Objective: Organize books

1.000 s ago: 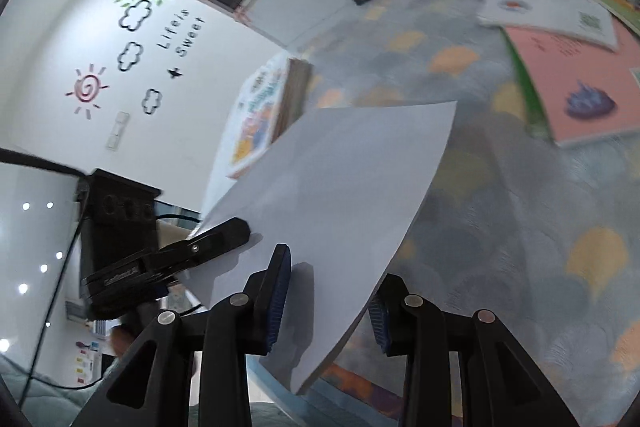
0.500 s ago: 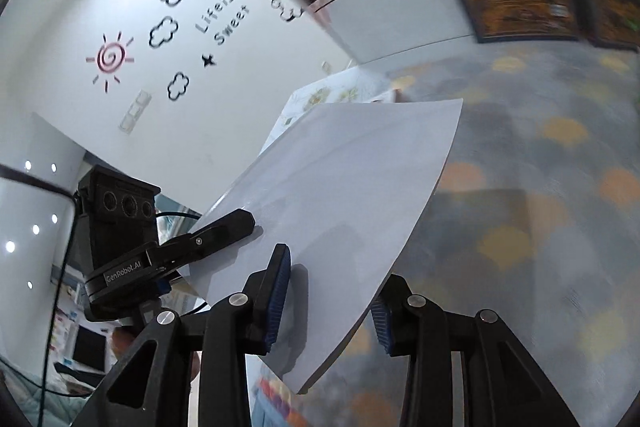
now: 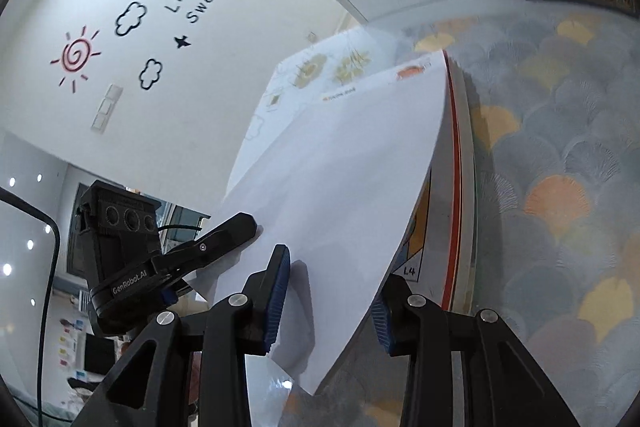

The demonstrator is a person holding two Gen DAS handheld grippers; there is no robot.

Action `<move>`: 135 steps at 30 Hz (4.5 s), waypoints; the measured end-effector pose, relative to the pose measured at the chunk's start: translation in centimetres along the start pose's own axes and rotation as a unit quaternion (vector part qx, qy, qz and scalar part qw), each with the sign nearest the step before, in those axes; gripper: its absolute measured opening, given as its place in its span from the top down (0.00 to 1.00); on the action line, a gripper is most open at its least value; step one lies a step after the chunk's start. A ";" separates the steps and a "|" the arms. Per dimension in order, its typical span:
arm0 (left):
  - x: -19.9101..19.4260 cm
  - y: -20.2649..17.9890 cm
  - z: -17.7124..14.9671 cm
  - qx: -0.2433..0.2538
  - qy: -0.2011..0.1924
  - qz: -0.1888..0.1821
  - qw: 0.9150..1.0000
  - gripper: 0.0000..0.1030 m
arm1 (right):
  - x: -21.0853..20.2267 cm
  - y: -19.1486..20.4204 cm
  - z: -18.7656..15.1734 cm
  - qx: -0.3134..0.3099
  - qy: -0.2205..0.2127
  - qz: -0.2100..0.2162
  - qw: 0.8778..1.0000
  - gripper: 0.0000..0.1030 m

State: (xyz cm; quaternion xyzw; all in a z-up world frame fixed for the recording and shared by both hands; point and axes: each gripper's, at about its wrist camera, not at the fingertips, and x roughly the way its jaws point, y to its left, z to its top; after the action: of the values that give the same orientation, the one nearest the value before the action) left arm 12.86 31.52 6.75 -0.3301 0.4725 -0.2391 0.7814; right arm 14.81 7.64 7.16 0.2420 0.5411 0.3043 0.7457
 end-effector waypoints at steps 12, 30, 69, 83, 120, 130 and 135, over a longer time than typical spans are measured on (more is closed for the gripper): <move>2.3 2.7 0.4 -0.032 0.029 0.035 0.998 0.72 | 2.2 -2.3 0.4 0.055 0.019 -0.022 0.998 0.64; -2.4 1.5 -4.0 -0.040 0.000 0.089 0.995 0.69 | -4.1 -4.6 -2.5 0.082 -0.014 -0.042 0.996 0.64; 17.8 -28.2 -21.1 0.093 0.126 0.075 0.985 0.39 | -36.0 -28.1 -21.4 0.235 -0.087 -0.085 0.964 0.43; 25.6 -33.7 -18.0 0.180 0.132 0.101 0.969 0.39 | -37.1 -30.5 -16.1 0.197 -0.105 -0.110 0.968 0.43; 40.5 -33.1 -6.8 0.177 0.122 0.096 0.972 0.39 | -29.0 -32.8 -3.7 0.074 -0.101 -0.259 0.958 0.46; 43.3 -30.8 -5.4 0.172 0.162 0.123 0.964 0.39 | -29.0 -33.4 -2.2 0.096 -0.105 -0.240 0.960 0.37; 42.1 -30.9 -7.2 0.188 0.165 0.129 0.960 0.38 | -28.5 -32.6 -2.6 0.070 -0.097 -0.263 0.957 0.31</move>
State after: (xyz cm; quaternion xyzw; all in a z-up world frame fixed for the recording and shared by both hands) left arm 22.97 -20.06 2.83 -0.0699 0.5804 -0.2720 0.7644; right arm 12.03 -35.39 2.68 0.1708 0.5309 0.0342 0.8293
